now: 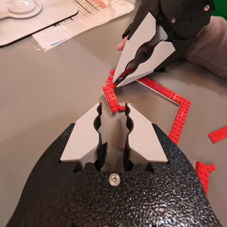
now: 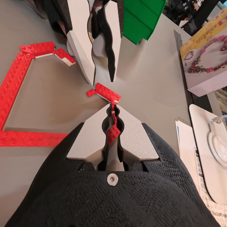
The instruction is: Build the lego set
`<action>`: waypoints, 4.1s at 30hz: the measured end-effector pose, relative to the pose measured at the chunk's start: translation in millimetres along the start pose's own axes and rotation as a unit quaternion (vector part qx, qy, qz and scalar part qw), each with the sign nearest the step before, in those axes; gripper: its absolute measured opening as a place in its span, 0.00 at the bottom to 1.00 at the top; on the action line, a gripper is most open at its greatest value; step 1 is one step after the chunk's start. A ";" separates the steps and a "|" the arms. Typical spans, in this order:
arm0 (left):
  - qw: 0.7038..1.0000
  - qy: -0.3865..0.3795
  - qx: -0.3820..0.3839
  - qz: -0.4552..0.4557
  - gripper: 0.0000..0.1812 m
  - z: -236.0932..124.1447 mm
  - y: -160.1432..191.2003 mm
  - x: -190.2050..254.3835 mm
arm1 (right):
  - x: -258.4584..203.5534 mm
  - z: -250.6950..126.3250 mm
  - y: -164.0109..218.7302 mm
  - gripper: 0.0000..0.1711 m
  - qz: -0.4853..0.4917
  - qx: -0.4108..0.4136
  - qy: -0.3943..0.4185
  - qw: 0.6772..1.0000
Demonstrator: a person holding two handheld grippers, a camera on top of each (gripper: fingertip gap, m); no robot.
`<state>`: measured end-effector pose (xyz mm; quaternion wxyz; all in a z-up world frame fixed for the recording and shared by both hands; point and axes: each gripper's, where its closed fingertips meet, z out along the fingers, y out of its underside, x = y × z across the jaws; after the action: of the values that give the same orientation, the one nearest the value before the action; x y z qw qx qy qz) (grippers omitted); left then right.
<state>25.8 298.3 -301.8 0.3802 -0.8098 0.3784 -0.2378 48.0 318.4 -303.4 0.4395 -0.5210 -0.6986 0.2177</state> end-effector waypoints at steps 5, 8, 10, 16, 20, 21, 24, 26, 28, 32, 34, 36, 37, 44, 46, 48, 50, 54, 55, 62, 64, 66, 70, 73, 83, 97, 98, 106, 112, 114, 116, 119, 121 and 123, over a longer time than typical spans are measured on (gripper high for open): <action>1.000 -0.001 -0.004 0.000 0.21 2.0 0.8 -0.5 | 0.4 0.3 1.3 0.03 0.008 -0.002 -0.013 1.000; 1.000 0.000 -0.006 -0.002 0.21 2.7 2.3 -1.2 | 0.1 -4.3 -0.6 0.09 0.024 0.008 -0.020 0.999; 1.000 0.003 -0.005 -0.007 0.21 2.6 2.1 -1.1 | 1.0 -6.9 -0.3 0.10 0.039 0.009 -0.025 0.999; 1.000 0.015 -0.018 -0.013 0.22 7.1 6.4 3.2 | -1.5 -0.4 9.4 0.07 0.033 -0.031 -0.026 0.999; 0.999 0.028 -0.030 -0.015 0.22 10.5 10.2 9.2 | -2.2 0.5 10.3 0.04 0.032 -0.035 -0.027 0.999; 0.999 0.031 -0.033 -0.015 0.21 10.8 11.0 10.4 | -2.0 0.5 10.2 0.04 0.032 -0.035 -0.026 0.999; 0.998 0.035 -0.039 -0.017 0.19 10.1 12.2 12.7 | -1.7 0.5 10.0 0.04 0.032 -0.035 -0.025 0.999; 0.998 0.038 -0.041 -0.022 0.19 8.8 12.6 13.7 | -1.6 0.9 9.3 0.04 0.031 -0.035 -0.024 0.999; 0.998 0.040 -0.044 -0.027 0.19 7.5 13.0 14.6 | -0.8 1.6 8.6 0.04 0.029 -0.036 -0.020 0.999; 0.997 0.046 -0.053 -0.036 0.18 6.1 15.3 16.9 | 0.8 3.2 8.8 0.04 0.021 -0.043 -0.011 0.999; 0.996 0.050 -0.059 -0.040 0.18 6.0 17.0 18.6 | 1.1 3.7 8.7 0.04 0.020 -0.045 -0.009 0.999; 0.995 0.058 -0.066 -0.045 0.17 6.0 18.7 21.9 | 1.0 4.1 8.4 0.04 0.019 -0.046 -0.009 0.999; 0.995 0.059 -0.066 -0.046 0.17 5.9 18.6 22.6 | 0.9 4.4 8.3 0.04 0.018 -0.046 -0.009 0.999; 0.995 0.057 -0.073 -0.047 0.17 3.9 20.5 23.4 | 1.5 5.7 8.3 0.05 0.017 -0.053 -0.005 0.998; 0.994 0.057 -0.076 -0.047 0.17 2.9 21.3 23.0 | 1.0 5.3 9.4 0.06 0.018 -0.055 -0.007 0.998; 0.994 0.054 -0.079 -0.048 0.17 0.3 22.6 21.3 | 2.0 3.9 11.2 0.07 0.018 -0.057 -0.006 0.998; 0.994 0.046 -0.079 -0.052 0.17 -5.1 22.9 16.5 | 4.9 0.6 11.9 0.07 0.019 -0.054 0.001 0.998; 0.997 0.021 -0.019 -0.067 0.17 -20.5 5.6 0.0 | 29.8 -11.3 9.0 0.09 0.021 -0.019 0.071 0.997; 0.998 0.010 0.001 -0.066 0.17 -23.3 0.3 -5.1 | 40.1 -15.9 6.9 0.11 0.017 -0.001 0.107 0.994; 0.995 -0.041 0.093 -0.021 0.17 -34.0 -22.0 -21.2 | 74.6 -49.9 2.5 0.12 -0.042 0.064 0.296 0.952; 0.993 -0.047 0.105 -0.007 0.17 -35.8 -25.3 -21.6 | 75.5 -53.6 1.7 0.12 -0.048 0.065 0.302 0.950; 0.993 -0.049 0.110 0.001 0.16 -36.8 -26.3 -21.2 | 75.7 -55.5 -0.2 0.12 -0.031 0.079 0.292 0.952; 0.993 -0.039 0.108 0.003 0.17 -36.9 -24.4 -20.0 | 79.9 -54.5 10.4 0.15 0.012 0.054 0.266 0.962; 0.993 -0.022 0.113 0.006 0.18 -38.9 -25.7 -17.2 | 72.6 -47.6 12.4 0.15 0.035 0.038 0.204 0.978; 0.993 0.002 0.115 0.029 0.17 -38.0 -26.9 -13.6 | 10.1 -9.2 15.6 0.20 0.090 -0.044 -0.116 0.988; 0.972 0.039 0.023 0.231 0.23 -22.6 2.4 2.6 | 4.8 7.9 19.4 0.13 0.055 -0.078 -0.205 0.974; 0.966 0.037 0.014 0.254 0.23 -20.5 4.5 2.8 | 4.3 8.0 19.2 0.12 0.055 -0.076 -0.207 0.974; 0.947 0.057 0.018 0.317 0.26 -10.6 -0.8 7.0 | 3.1 7.8 18.7 0.11 0.063 -0.069 -0.211 0.973; 0.952 0.089 -0.038 0.289 0.42 -11.4 14.7 5.9 | 2.5 9.8 17.2 0.11 0.073 -0.062 -0.213 0.972; 0.951 0.094 -0.039 0.291 0.41 -12.5 15.3 7.2 | 2.7 10.1 17.1 0.11 0.074 -0.062 -0.213 0.972; 0.950 0.096 -0.036 0.295 0.41 -13.0 15.1 7.3 | 2.9 10.1 17.2 0.11 0.073 -0.062 -0.212 0.972; 0.945 0.088 -0.038 0.312 0.40 -12.4 15.3 4.8 | 3.0 10.1 17.2 0.10 0.071 -0.061 -0.212 0.973; 0.941 0.085 -0.039 0.326 0.39 -12.0 15.3 5.3 | 2.8 10.1 17.2 0.10 0.070 -0.061 -0.212 0.973; 0.937 0.084 -0.039 0.337 0.39 -11.3 15.2 5.9 | 2.7 10.1 17.1 0.10 0.070 -0.061 -0.212 0.973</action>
<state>15.1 282.3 -306.7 0.3725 -0.6264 0.6686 -0.1481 48.5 328.7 -320.7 0.2327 -0.5362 -0.7495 0.3108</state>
